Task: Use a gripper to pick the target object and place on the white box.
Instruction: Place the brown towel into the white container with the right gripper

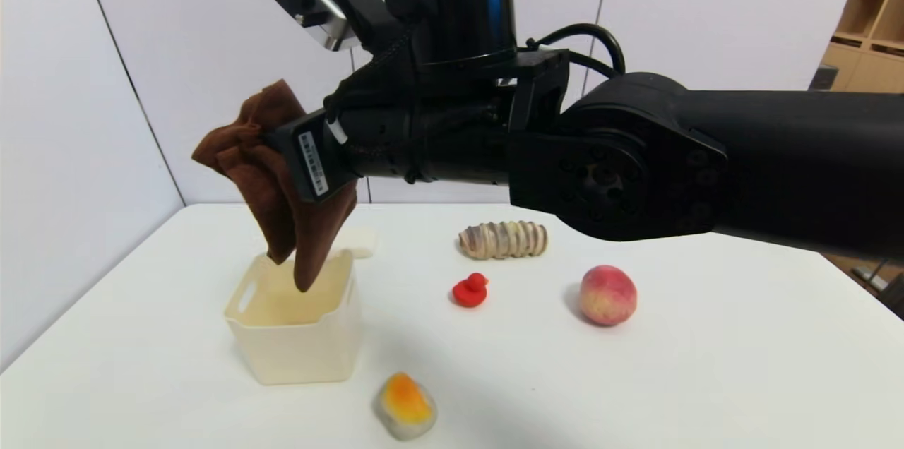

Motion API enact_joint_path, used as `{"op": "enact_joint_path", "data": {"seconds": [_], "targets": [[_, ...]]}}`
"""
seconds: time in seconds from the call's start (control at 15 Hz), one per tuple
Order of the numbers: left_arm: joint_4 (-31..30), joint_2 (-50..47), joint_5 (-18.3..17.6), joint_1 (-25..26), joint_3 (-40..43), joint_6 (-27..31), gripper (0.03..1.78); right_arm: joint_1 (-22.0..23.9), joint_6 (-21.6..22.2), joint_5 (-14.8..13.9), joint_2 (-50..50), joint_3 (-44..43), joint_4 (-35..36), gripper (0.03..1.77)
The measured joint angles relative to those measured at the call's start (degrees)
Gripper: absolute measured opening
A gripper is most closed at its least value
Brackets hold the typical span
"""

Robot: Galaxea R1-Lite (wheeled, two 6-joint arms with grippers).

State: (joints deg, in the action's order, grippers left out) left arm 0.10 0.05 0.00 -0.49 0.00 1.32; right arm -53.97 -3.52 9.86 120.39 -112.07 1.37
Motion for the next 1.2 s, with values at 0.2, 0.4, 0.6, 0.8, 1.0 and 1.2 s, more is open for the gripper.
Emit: {"op": "enact_joint_path", "data": {"seconds": [0.2, 0.4, 0.6, 0.8, 1.0, 1.2], "targets": [[0.0, 0.0, 0.0, 0.0, 0.0, 0.0, 1.69, -1.5, -0.1, -0.1, 1.5, 0.0, 2.1, 0.29], [0.0, 0.0, 0.0, 0.0, 0.0, 0.0, 1.69, -2.4, -0.9, -0.1, 3.9, 0.1, 5.0, 0.29], [0.0, 0.0, 0.0, 0.0, 0.0, 0.0, 1.69, -2.5, -2.5, -0.4, 7.0, 0.1, 5.3, 0.29], [0.0, 0.0, 0.0, 0.0, 0.0, 0.0, 1.69, -2.2, -2.5, -0.6, 9.4, 0.1, 5.3, 0.29], [0.0, 0.0, 0.0, 0.0, 0.0, 0.0, 1.69, -1.8, -2.6, -0.6, 11.3, 0.1, 5.0, 0.29], [0.0, 0.0, 0.0, 0.0, 0.0, 0.0, 1.69, -1.1, -2.6, -0.6, 12.6, 0.1, 4.8, 0.29]]}}
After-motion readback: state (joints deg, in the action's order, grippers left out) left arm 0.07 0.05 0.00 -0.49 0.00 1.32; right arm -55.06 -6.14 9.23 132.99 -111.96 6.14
